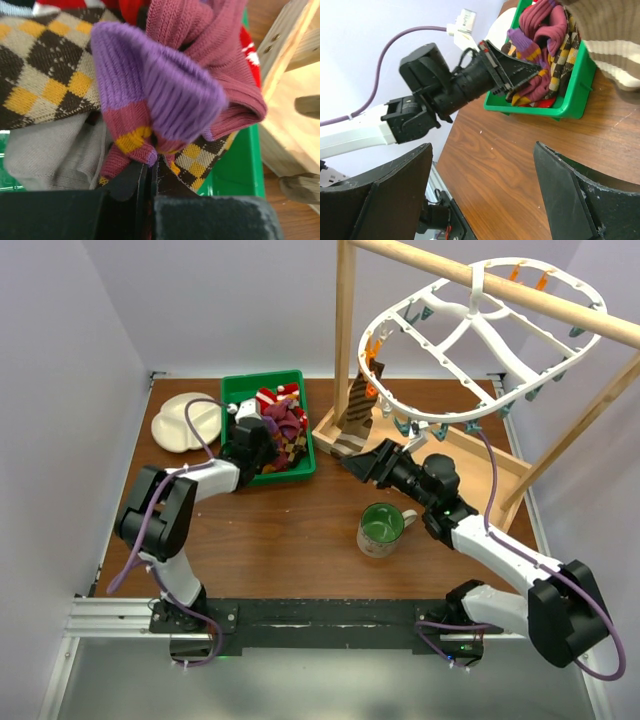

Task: Remove the socks clipped to the hanger
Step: Place the sock in the bin, then remove the sock from the hanger.

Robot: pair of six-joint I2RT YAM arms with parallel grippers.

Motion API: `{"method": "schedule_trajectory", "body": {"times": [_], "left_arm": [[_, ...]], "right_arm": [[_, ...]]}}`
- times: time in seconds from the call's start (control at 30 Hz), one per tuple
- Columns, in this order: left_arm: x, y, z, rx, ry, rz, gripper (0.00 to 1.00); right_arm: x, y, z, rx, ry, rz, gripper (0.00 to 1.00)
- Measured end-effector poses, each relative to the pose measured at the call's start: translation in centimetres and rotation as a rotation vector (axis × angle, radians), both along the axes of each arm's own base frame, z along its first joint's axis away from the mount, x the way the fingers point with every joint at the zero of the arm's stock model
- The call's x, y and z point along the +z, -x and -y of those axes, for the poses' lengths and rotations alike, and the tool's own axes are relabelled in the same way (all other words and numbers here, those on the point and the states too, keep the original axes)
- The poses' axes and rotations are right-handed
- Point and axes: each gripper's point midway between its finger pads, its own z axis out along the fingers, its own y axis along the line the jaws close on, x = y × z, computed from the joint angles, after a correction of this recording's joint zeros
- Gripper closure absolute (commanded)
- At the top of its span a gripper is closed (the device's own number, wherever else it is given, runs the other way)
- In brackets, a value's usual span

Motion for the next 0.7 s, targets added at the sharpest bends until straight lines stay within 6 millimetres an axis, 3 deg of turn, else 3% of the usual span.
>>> {"method": "schedule_trajectory", "body": {"times": [0.17,0.23,0.43,0.57,0.7], "left_arm": [[1.3,-0.1,-0.1,0.004,0.009,0.020,0.82],[2.0,0.1,-0.3,0.006,0.009,0.024,0.67],[5.2,0.6,-1.1,0.026,0.007,0.069,0.44],[8.0,0.9,-1.4,0.029,0.012,0.123,0.36],[10.4,1.3,-1.7,0.029,0.019,0.171,0.35]], "right_arm": [[0.0,0.1,0.1,0.000,0.010,0.006,0.14],[-0.1,0.1,0.1,0.000,0.013,0.006,0.14],[-0.1,0.1,0.1,0.000,0.013,0.005,0.14],[-0.1,0.1,0.1,0.000,0.013,0.005,0.14],[-0.1,0.1,0.1,-0.001,0.013,0.004,0.14]]}}
